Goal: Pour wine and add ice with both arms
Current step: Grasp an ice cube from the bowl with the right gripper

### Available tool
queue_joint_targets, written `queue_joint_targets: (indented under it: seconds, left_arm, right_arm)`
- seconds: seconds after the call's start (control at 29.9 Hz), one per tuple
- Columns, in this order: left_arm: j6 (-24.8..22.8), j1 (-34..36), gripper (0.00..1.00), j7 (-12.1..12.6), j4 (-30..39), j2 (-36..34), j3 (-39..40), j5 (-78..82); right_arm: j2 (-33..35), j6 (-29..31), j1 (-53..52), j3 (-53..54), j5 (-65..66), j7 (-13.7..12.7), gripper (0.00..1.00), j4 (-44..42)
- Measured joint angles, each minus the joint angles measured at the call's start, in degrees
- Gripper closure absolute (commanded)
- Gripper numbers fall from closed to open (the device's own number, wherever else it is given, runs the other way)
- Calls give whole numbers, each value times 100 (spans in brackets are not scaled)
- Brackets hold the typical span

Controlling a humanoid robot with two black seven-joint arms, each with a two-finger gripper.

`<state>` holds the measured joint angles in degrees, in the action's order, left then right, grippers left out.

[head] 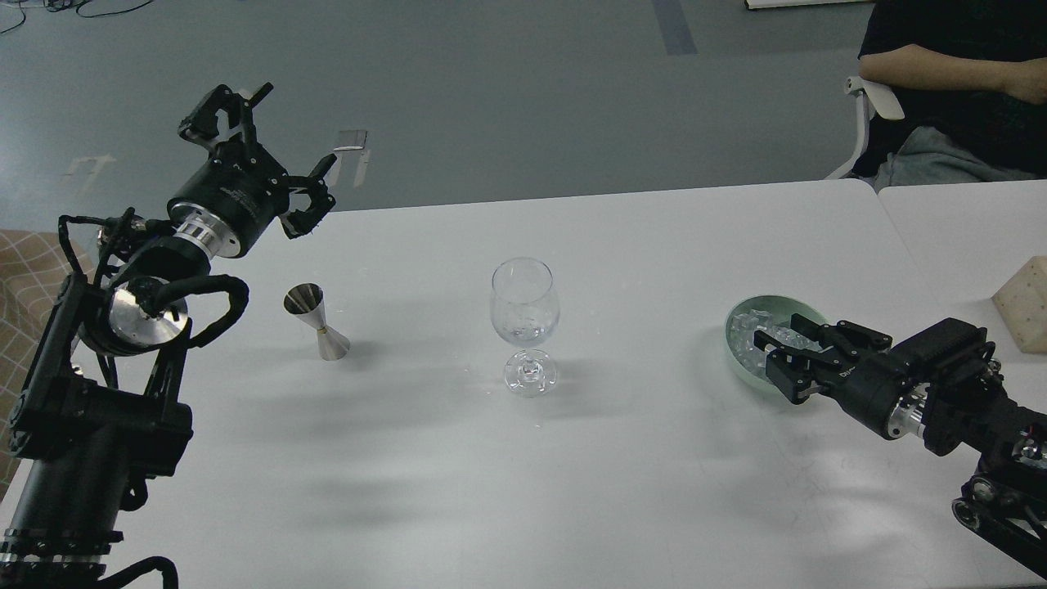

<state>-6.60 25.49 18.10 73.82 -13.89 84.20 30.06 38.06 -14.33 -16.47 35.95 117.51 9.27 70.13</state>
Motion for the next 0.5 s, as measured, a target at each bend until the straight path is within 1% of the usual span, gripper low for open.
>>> queue_joint_targets:
  seconds: [0.1, 0.13, 0.2, 0.3, 0.37, 0.43, 0.47, 0.5]
  left_arm:
    - [0, 0, 3, 0, 0, 0, 0, 0]
    - [0, 0, 3, 0, 0, 0, 0, 0]
    - [0, 0, 3, 0, 0, 0, 0, 0]
    - [0, 0, 3, 0, 0, 0, 0, 0]
    - [0, 0, 2, 0, 1, 0, 0, 0]
    - [0, 0, 2, 0, 1, 0, 0, 0]
    - [0, 0, 2, 0, 1, 0, 0, 0]
    - [0, 0, 3, 0, 1, 0, 0, 0]
  right_arm:
    - [0, 5, 0, 0, 0, -5, 60, 0]
    - [0, 8, 0, 0, 0, -8, 60, 0]
    - [1, 9, 10, 0, 0, -8, 63, 0]
    - [6, 10, 17, 0, 3, -10, 72, -7]
    - [7, 9, 18, 0, 7, -12, 73, -19]
    - [8, 10, 17, 0, 8, -13, 82, -25]
    - [8, 10, 12, 0, 9, -13, 91, -25]
    - [8, 10, 6, 0, 8, -13, 94, -25]
